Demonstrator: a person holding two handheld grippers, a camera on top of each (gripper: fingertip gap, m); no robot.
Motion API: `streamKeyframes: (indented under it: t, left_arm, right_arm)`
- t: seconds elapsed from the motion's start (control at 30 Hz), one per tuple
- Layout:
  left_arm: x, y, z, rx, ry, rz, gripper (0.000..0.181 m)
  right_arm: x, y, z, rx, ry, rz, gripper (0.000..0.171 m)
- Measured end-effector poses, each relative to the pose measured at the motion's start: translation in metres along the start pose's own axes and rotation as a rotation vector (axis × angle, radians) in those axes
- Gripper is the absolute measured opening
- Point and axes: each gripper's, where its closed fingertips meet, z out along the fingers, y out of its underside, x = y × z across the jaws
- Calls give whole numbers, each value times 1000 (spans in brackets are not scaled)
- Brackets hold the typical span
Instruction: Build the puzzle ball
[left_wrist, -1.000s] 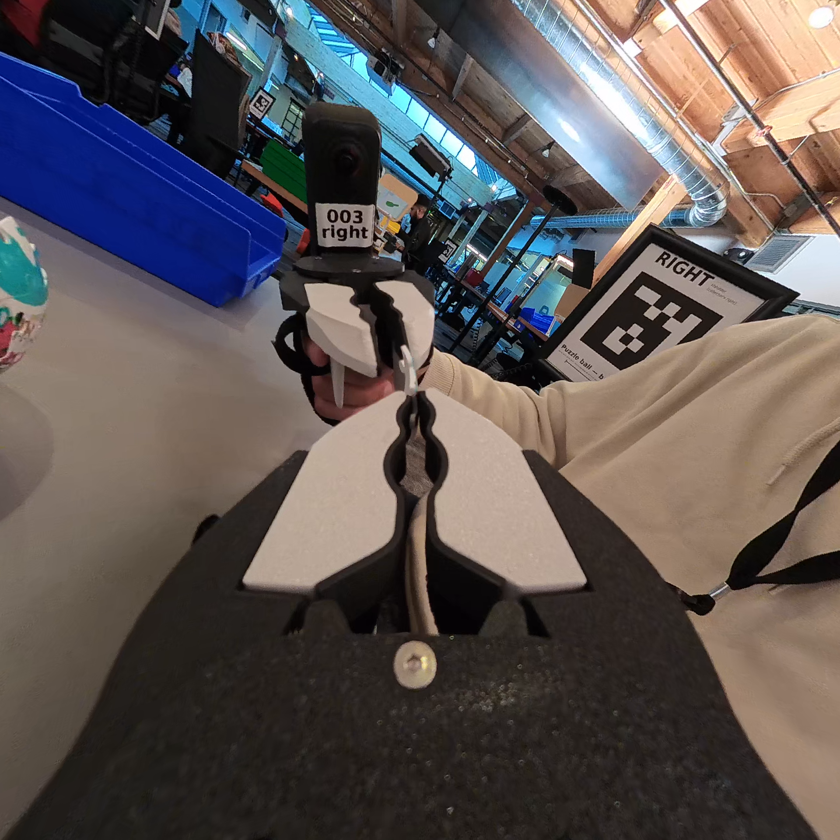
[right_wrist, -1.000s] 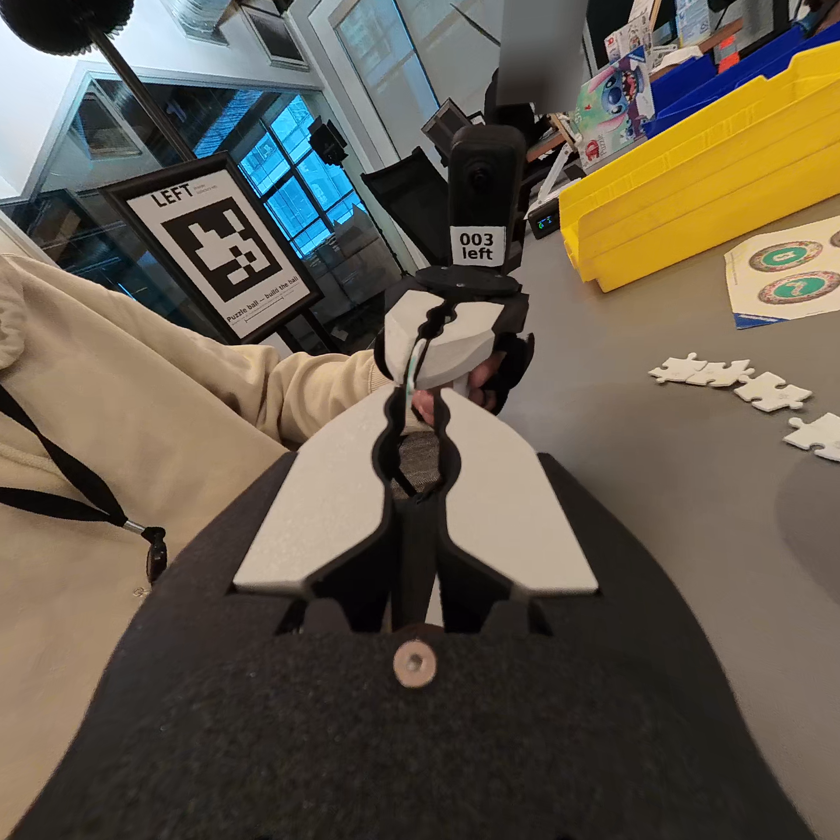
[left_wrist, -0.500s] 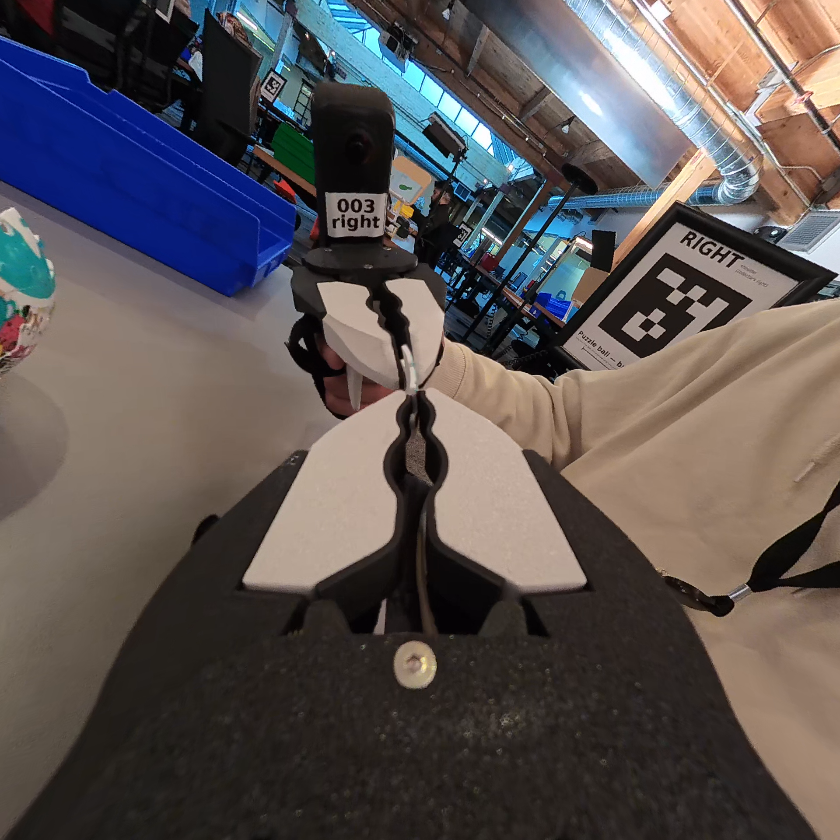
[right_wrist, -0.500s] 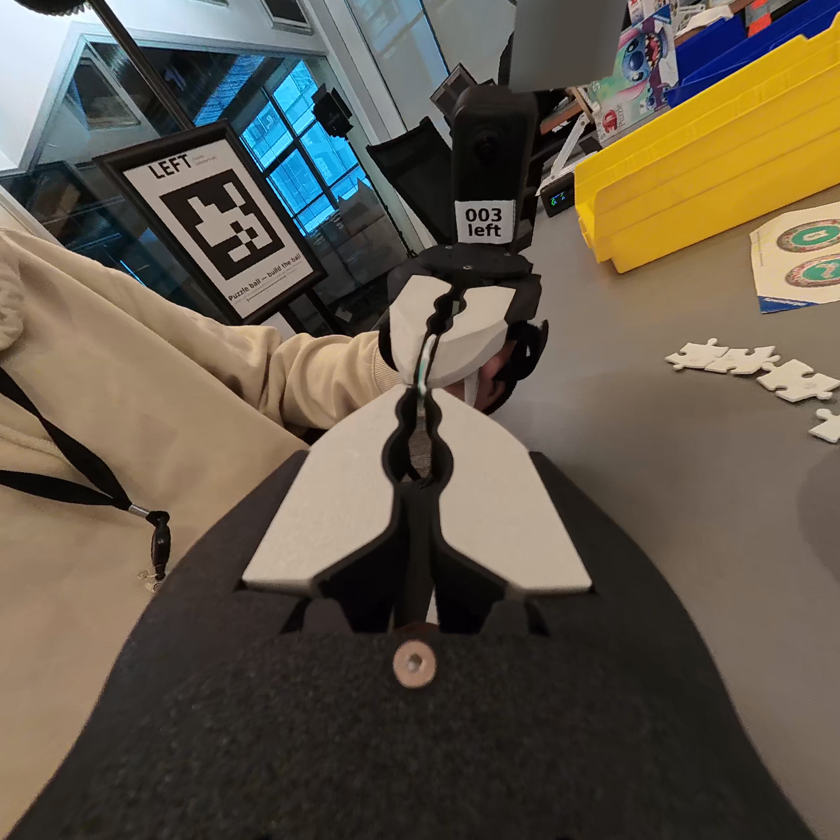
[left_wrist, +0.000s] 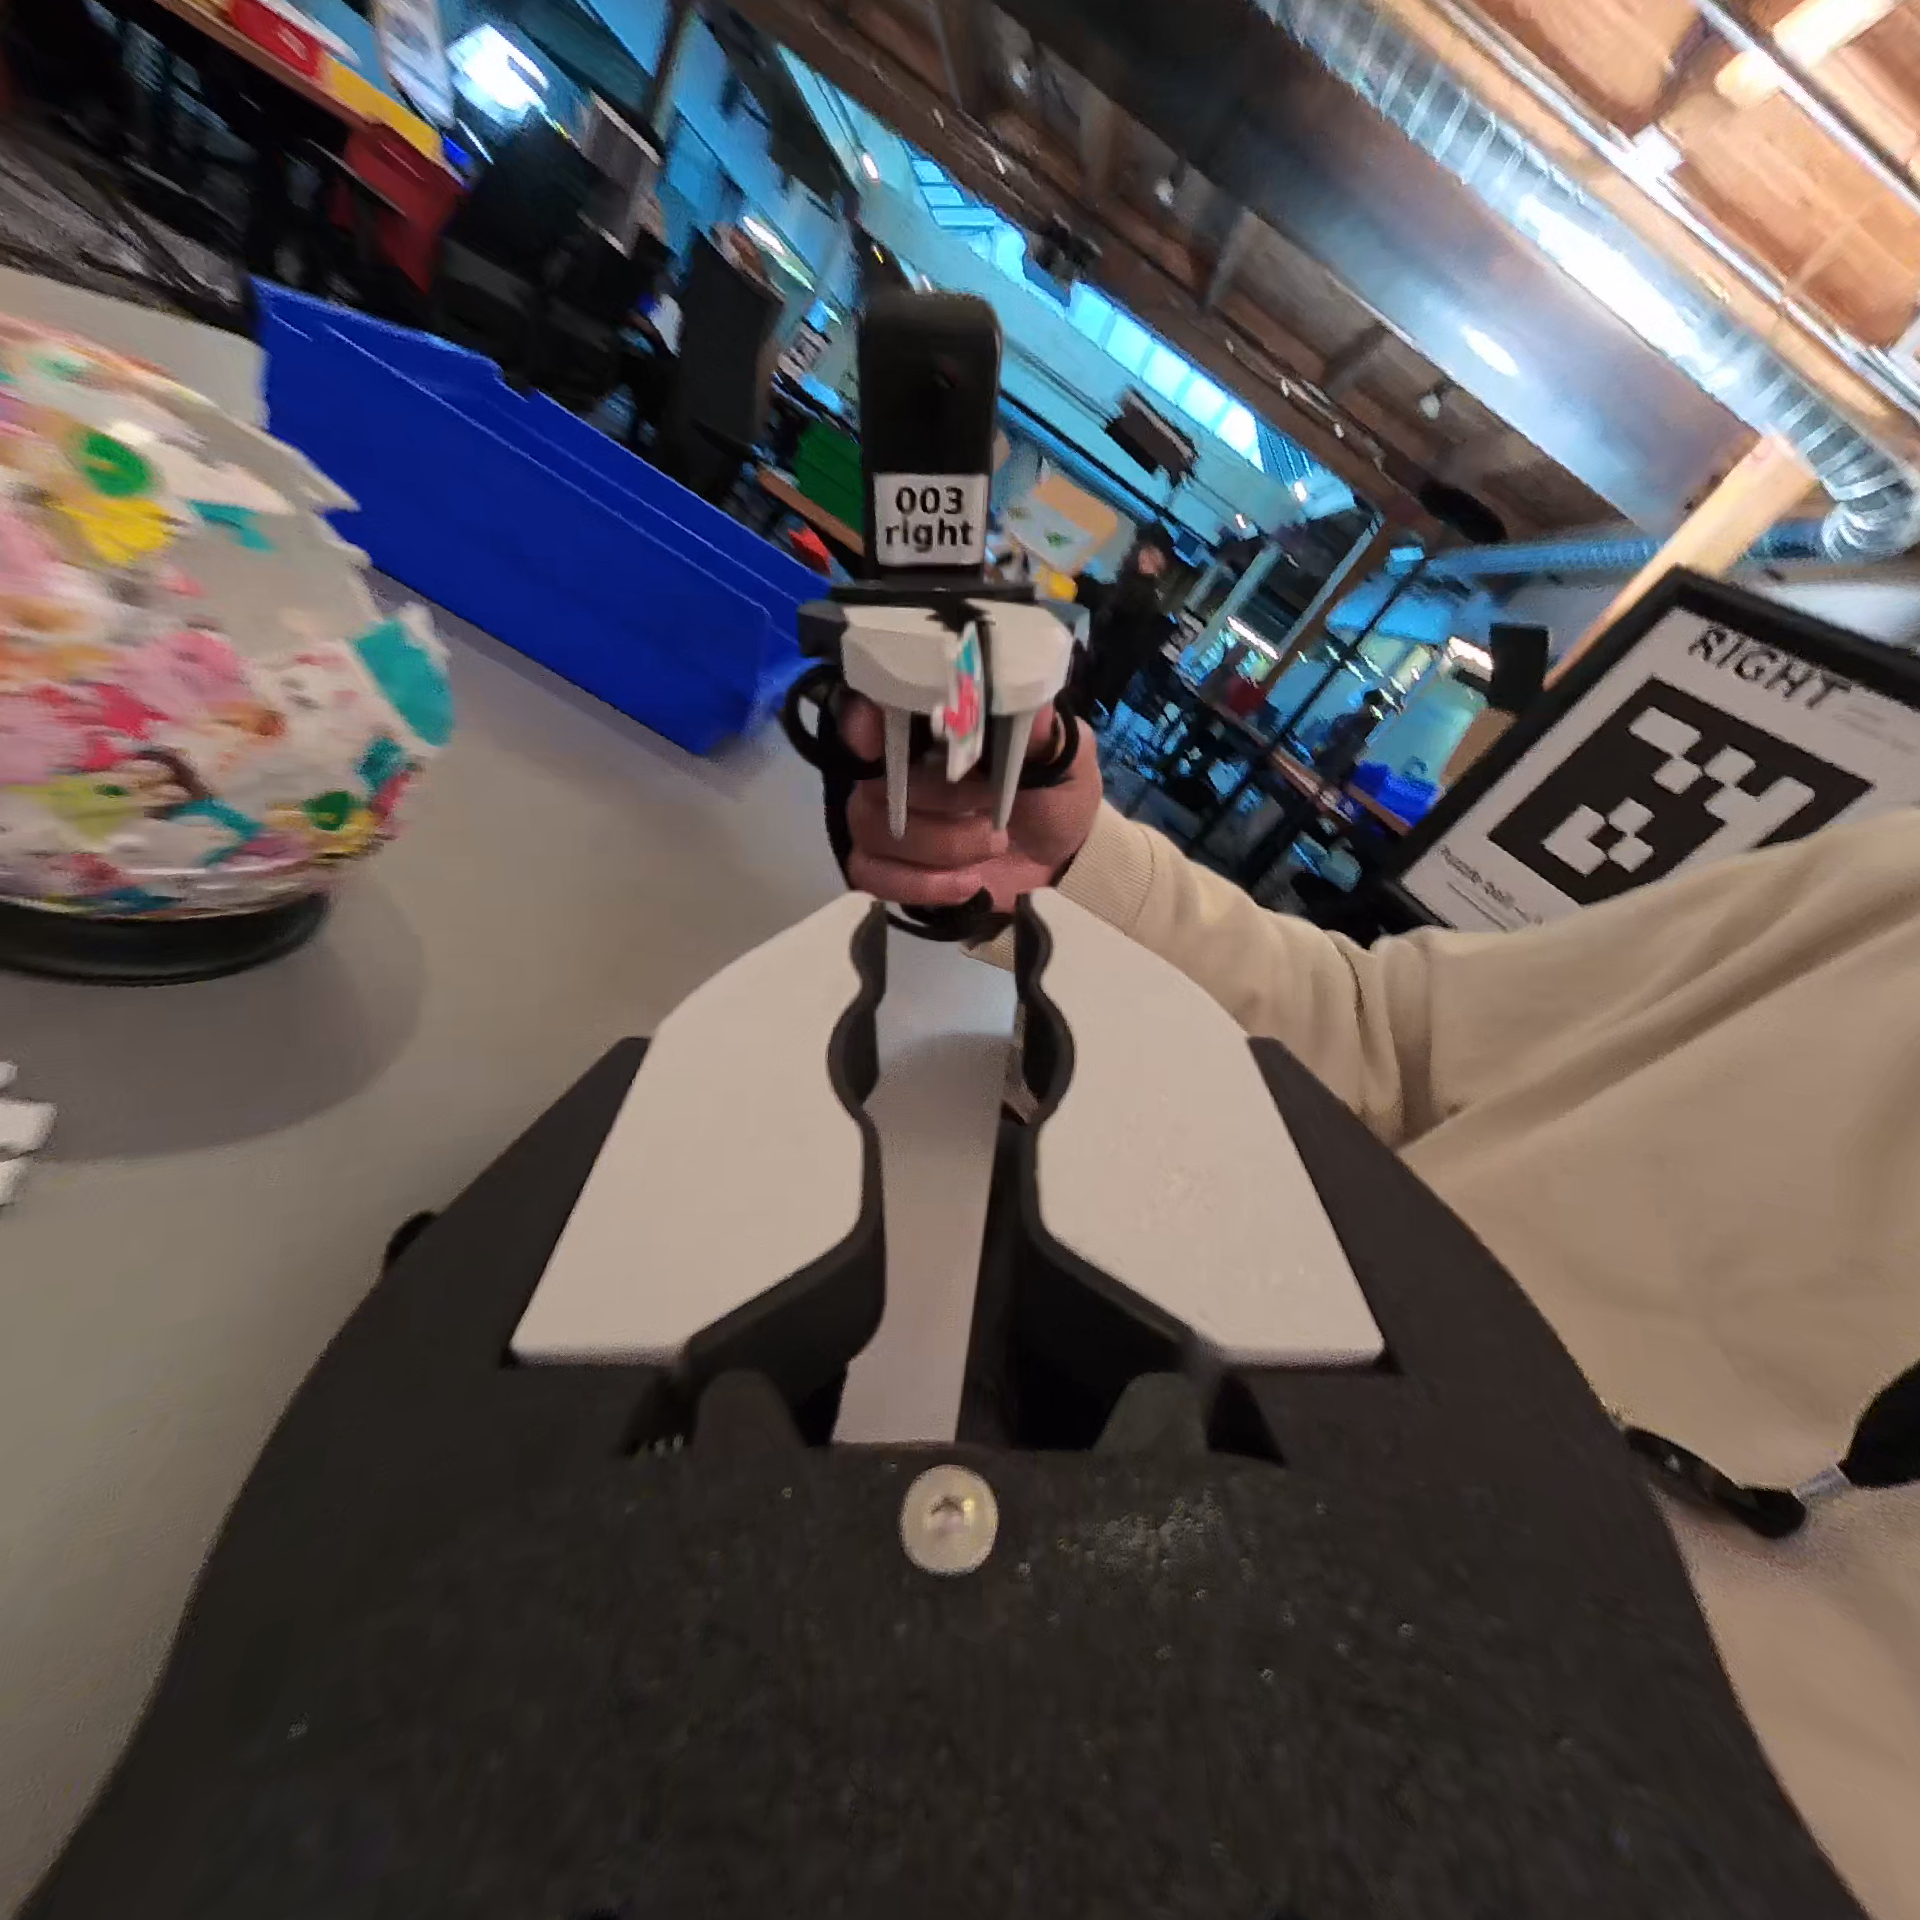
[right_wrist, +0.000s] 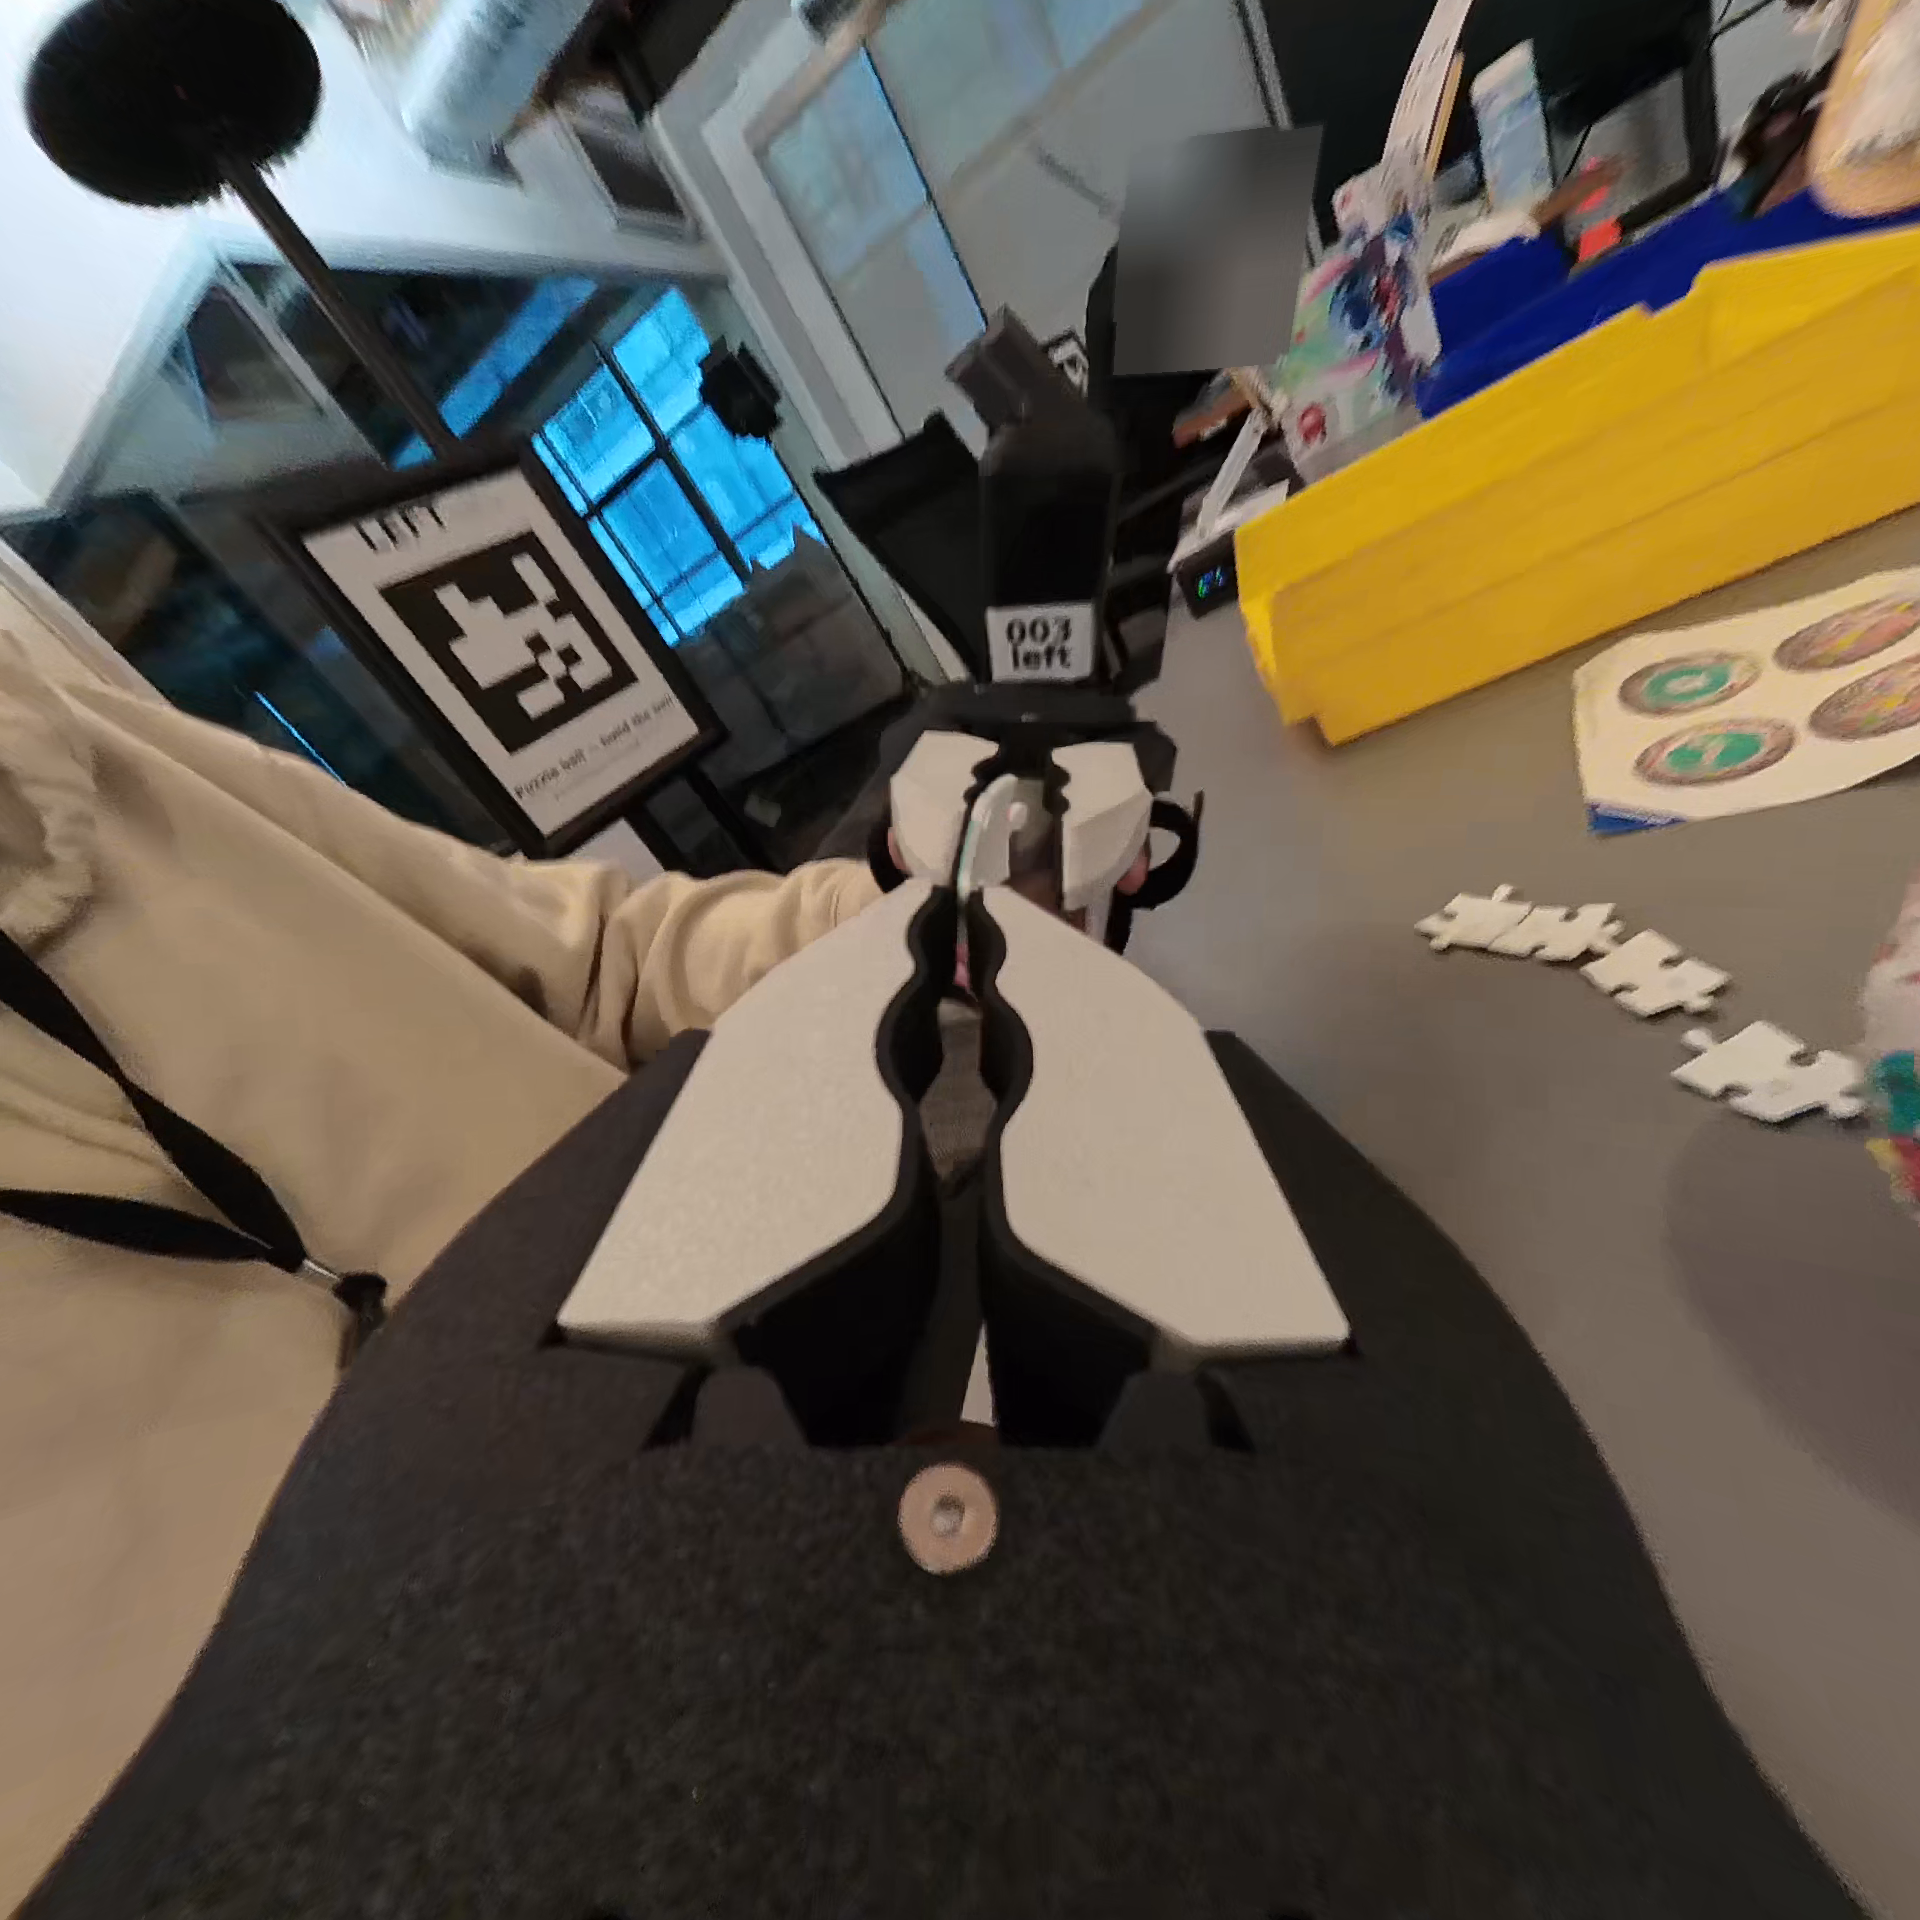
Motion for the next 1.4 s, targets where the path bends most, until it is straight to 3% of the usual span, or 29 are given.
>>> streamKeyframes:
  t: [0.1, 0.27, 0.4, 0.5, 0.87, 1.4]
  left_arm:
    - [-9, -9, -16, 42, -35, 5, 5]
    - [-25, -5, -8, 31, -94, -14, 5]
    - [-60, -14, -4, 34, -281, 54, 4]
    - [-78, -23, -3, 11, -346, 91, 2]
    - [-128, -56, 9, -29, -374, 192, 3]
    - [-134, -46, 30, -78, -314, 283, 2]
  right_arm:
    - [12, -15, -14, 19, 6, 29, 2]
    - [32, -18, -28, 41, 39, 69, 2]
    - [76, -39, -43, -20, 242, 15, 2]
    - [99, -53, -44, -86, 265, 63, 2]
    - [130, -30, -33, -239, 302, 133, 2]
    - [140, -27, -38, -231, 319, 144, 2]
